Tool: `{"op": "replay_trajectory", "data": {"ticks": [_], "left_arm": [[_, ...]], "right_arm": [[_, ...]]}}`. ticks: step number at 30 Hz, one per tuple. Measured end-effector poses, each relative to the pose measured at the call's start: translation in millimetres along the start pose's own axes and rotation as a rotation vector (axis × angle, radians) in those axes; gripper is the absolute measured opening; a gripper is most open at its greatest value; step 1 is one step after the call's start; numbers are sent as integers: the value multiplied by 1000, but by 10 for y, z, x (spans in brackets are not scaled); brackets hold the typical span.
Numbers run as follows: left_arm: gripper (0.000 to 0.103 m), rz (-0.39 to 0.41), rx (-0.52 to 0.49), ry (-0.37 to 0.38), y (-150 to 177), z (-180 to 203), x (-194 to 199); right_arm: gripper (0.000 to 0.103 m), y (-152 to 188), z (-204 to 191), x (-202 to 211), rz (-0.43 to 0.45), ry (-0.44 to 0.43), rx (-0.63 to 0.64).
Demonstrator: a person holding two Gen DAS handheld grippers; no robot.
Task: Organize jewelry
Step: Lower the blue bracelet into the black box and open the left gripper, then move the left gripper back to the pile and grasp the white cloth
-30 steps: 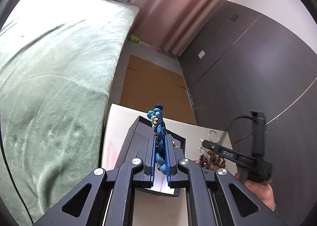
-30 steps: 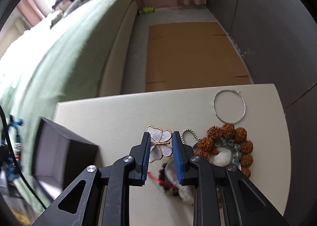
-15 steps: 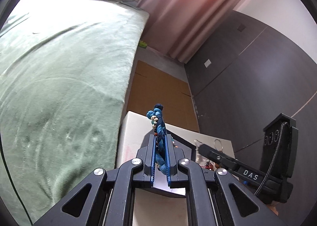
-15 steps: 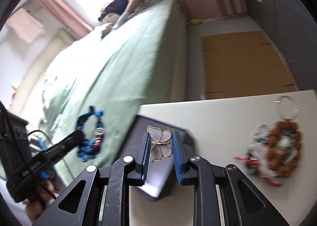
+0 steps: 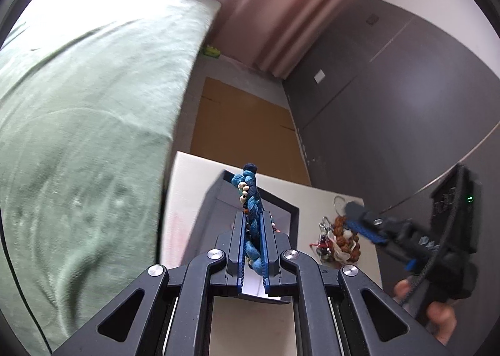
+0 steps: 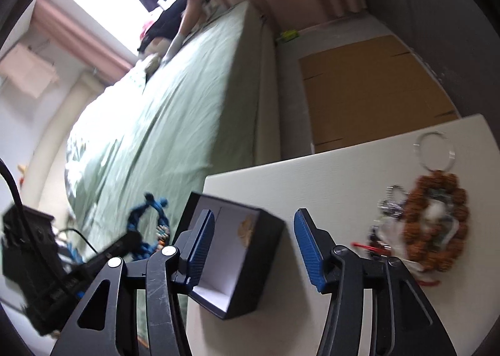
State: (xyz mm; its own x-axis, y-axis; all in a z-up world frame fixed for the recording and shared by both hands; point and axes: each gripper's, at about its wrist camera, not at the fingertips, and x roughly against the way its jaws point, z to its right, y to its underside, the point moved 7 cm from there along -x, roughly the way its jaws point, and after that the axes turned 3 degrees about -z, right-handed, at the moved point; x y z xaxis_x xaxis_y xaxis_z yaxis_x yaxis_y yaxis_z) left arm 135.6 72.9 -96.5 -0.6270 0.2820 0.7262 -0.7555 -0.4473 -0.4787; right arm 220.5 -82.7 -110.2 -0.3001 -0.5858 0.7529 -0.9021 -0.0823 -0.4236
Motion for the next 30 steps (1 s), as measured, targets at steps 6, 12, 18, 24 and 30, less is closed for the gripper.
{"op": "replay_trajectory", "data": {"ticks": [6, 12, 18, 24, 30], "left_arm": [[8, -49, 9, -7, 83, 83, -305], [8, -103, 51, -53, 151, 61, -663], [8, -106, 92, -103, 165, -12, -855], [12, -153, 71, -137, 174, 20, -954], [41, -140, 97, -123, 173, 44, -825]], "right_arm": [[54, -12, 187, 320, 56, 11, -62], [54, 78, 408, 533, 89, 25, -112], [54, 148, 688, 636, 88, 33, -192], [54, 108, 831, 757, 117, 34, -206], [54, 109, 983, 866, 129, 41, -237]]}}
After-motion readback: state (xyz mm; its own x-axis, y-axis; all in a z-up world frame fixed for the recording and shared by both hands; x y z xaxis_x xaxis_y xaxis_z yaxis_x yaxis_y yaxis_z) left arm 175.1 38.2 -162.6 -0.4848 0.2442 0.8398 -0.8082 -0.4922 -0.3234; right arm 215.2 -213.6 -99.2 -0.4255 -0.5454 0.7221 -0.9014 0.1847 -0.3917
